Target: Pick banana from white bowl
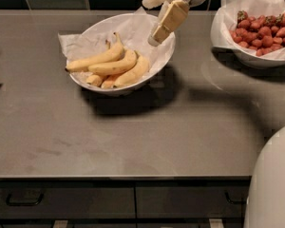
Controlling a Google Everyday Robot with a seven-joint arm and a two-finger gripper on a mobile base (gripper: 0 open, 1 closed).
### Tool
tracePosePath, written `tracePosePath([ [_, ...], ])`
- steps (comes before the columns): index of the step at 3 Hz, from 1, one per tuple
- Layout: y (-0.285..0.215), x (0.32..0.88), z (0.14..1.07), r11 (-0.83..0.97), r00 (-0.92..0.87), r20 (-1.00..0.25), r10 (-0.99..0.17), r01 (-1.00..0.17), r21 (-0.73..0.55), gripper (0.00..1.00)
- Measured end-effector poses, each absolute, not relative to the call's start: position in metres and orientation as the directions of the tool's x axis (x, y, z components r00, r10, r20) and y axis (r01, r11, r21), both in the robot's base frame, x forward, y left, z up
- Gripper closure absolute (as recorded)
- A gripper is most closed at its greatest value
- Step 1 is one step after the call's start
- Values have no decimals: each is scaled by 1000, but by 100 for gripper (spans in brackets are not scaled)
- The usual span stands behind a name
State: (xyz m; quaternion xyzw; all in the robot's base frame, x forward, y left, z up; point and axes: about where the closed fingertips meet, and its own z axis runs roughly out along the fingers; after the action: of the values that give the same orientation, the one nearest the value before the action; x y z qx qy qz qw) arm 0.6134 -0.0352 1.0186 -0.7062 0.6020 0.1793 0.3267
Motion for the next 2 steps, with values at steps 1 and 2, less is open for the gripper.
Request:
tracePosePath([
  [1, -9, 621, 1003, -93, 223, -689, -690, -971, -221, 20],
  [2, 22, 625, 986, -145, 233, -730, -642, -972, -183, 21],
])
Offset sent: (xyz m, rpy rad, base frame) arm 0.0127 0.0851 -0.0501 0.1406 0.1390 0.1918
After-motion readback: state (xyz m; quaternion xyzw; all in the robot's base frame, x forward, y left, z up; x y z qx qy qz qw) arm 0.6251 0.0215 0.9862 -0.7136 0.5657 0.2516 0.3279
